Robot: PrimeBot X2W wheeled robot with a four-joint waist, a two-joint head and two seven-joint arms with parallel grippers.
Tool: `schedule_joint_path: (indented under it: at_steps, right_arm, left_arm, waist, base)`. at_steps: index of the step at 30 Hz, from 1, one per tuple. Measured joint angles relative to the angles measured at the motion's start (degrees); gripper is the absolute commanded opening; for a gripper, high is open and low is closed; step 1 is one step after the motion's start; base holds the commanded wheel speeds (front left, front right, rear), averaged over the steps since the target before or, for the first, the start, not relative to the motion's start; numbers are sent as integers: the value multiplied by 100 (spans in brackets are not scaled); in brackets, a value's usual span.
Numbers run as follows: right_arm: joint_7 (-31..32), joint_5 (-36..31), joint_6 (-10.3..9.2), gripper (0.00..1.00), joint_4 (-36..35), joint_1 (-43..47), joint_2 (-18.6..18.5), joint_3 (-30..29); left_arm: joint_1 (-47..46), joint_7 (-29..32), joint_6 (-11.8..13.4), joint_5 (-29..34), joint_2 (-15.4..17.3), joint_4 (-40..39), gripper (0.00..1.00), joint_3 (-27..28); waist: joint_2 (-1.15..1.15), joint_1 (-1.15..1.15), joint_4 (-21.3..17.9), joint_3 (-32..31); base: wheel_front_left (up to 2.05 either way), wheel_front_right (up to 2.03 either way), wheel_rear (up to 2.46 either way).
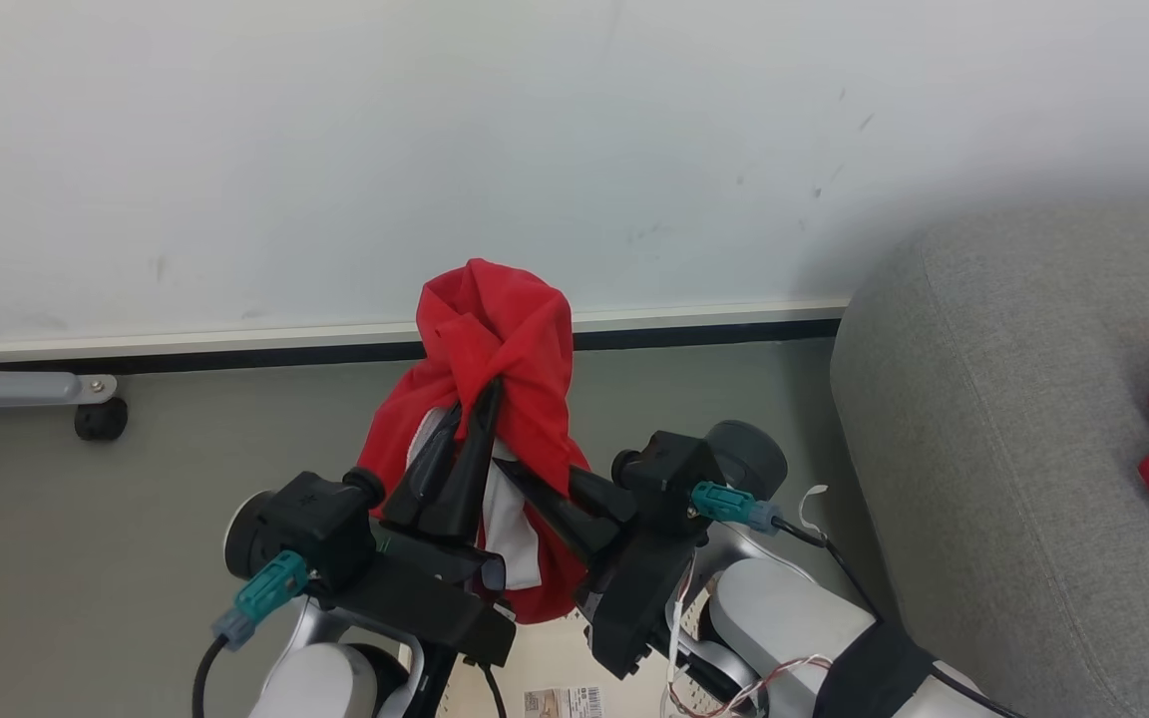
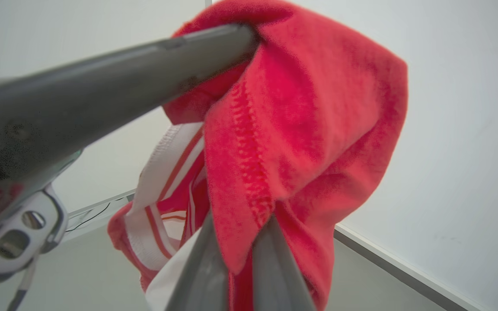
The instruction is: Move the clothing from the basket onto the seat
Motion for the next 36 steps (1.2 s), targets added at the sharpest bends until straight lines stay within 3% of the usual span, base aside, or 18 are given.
schedule_joint_path:
  at_steps: [8,9,11,12,36]
  right_arm:
    - [-253,332,-98,0,229,-186,1,126]
    - [-281,357,-101,0,265,-207,3,121]
    - [-359,394,-145,0,365,-231,5,82]
    - [-380,426,-147,0,422,-250,3,59]
    - [-703,698,-253,0,1513,-729,-82,-771]
  left_arm:
    - [-3,0,44,0,2,-36,2,36]
    - [-3,0,44,0,4,-42,18,41]
    - [-3,0,45,0,12,-59,67,48]
    - [-3,0,45,1,25,-69,100,51]
    - [422,274,-118,279,272,-293,100,-604]
  waist:
    - [0,0,-20,4]
    - [0,0,-24,4]
    - [0,0,-34,4]
    - [0,0,-39,4]
    - [0,0,-317,45]
  base:
    - [0,0,0]
    - [0,0,0]
    - [0,0,0]
    - [0,0,0]
    - [0,0,0]
